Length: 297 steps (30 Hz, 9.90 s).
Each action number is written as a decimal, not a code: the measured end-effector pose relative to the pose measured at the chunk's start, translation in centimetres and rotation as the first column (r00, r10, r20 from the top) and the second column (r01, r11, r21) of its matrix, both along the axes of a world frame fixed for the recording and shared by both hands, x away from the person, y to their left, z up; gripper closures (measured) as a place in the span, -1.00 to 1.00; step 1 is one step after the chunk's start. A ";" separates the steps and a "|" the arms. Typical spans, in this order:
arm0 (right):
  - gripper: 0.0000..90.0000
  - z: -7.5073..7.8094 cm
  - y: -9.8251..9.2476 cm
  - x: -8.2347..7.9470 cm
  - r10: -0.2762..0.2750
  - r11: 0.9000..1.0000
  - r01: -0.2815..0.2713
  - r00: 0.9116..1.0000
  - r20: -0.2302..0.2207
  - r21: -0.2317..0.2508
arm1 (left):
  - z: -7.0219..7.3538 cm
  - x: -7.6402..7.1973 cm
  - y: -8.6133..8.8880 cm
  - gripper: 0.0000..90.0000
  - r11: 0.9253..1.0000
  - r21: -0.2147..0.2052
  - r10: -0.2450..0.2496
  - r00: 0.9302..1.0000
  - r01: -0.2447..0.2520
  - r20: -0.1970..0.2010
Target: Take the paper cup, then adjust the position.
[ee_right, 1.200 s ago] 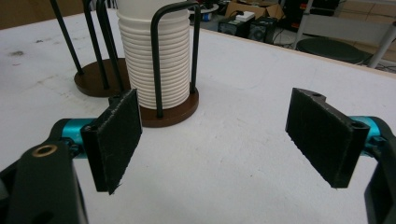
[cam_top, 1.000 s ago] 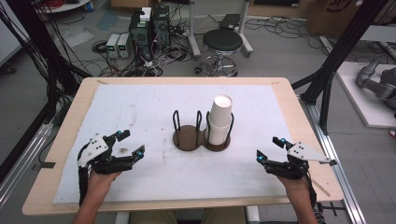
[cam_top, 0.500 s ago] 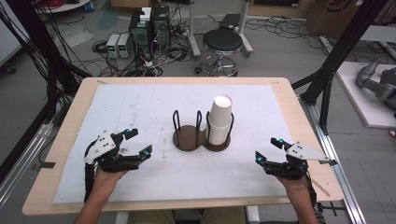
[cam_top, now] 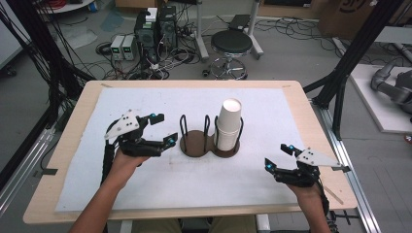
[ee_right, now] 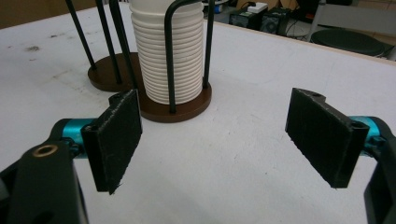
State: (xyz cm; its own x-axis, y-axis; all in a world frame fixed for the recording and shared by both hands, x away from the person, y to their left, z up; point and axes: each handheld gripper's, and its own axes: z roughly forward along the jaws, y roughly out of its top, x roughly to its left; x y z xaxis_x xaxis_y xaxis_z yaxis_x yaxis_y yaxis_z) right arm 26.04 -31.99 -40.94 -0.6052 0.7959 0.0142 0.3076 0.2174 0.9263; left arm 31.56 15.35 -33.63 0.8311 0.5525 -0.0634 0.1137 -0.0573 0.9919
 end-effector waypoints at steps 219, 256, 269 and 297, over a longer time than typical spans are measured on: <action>-0.58 0.6 11.8 -0.5 0.582 0.808 -0.578 0.813 -0.004 0.114 | -0.9 -4.2 -7.6 -0.20 0.896 0.017 -0.443 0.895 0.444 -0.057; -0.25 0.4 12.1 -0.3 0.622 0.781 -0.622 0.783 0.014 0.059 | -1.5 -4.3 -6.8 -0.20 0.897 -0.024 -0.442 0.896 0.441 -0.051; -0.16 0.7 12.3 -0.3 0.641 0.767 -0.641 0.767 -0.022 0.002 | -2.1 -4.4 -6.3 -0.25 0.899 0.015 -0.434 0.896 0.437 -0.091; -0.16 1.0 14.7 1.1 0.671 0.678 -0.698 0.716 -0.193 -0.231 | -3.6 -4.2 -4.9 -0.62 0.874 0.207 -0.401 0.893 0.439 -0.202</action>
State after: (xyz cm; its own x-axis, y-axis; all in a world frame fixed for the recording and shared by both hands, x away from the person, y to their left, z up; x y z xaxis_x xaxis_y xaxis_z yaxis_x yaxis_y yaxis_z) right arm 27.17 -17.31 -39.91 -0.9891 0.1374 -0.0535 0.0458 0.6313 0.7742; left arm 27.35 10.40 -37.24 0.9793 0.1668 -0.1145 0.1695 -0.3670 0.9146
